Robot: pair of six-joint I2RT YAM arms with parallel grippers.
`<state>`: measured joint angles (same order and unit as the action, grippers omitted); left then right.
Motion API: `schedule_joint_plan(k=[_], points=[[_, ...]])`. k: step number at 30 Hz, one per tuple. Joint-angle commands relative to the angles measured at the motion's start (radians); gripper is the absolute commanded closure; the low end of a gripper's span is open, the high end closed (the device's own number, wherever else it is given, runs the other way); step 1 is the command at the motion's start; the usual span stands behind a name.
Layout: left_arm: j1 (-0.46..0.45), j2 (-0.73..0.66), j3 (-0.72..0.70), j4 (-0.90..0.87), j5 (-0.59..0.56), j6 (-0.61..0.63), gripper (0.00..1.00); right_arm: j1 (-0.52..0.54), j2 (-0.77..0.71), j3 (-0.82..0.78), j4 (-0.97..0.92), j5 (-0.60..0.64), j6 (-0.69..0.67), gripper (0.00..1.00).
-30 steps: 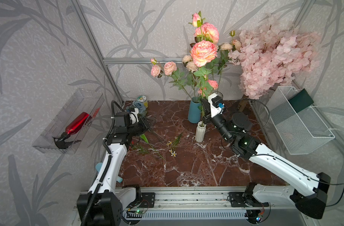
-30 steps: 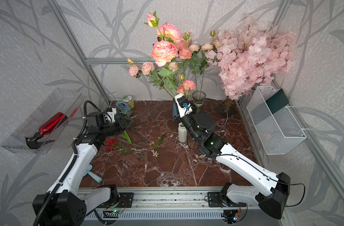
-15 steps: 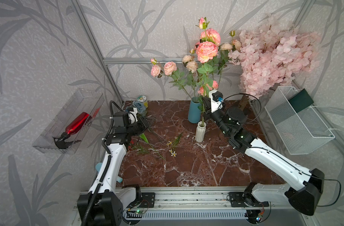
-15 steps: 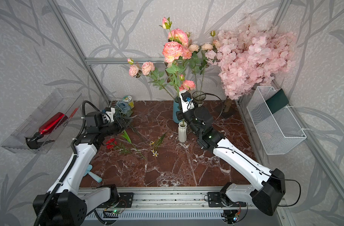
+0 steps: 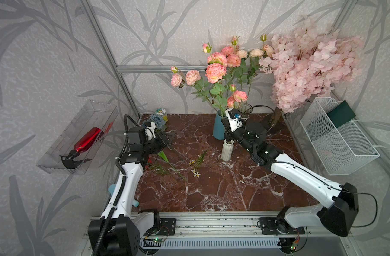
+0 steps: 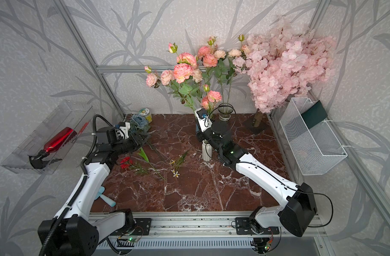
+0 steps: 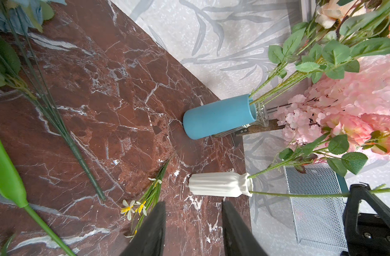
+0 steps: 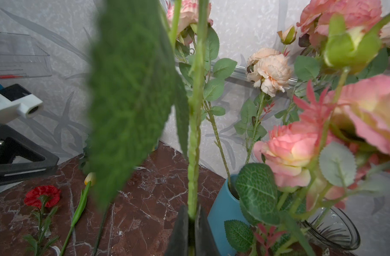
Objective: Place the pink flowers into the vase
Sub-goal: Place the flower in the vase.
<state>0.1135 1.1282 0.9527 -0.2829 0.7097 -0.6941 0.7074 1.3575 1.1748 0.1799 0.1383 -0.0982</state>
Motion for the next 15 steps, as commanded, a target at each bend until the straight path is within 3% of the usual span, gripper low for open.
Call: schedule_joint_plan(k=[1,15], points=[[0.006,-0.010,-0.009,0.028,0.024,-0.010,0.57,-0.005,0.012,-0.001,-0.057,0.002,-0.028,1.00],[0.009,-0.017,-0.014,0.037,0.035,-0.015,0.57,-0.020,0.067,0.010,-0.163,0.091,-0.035,1.00]])
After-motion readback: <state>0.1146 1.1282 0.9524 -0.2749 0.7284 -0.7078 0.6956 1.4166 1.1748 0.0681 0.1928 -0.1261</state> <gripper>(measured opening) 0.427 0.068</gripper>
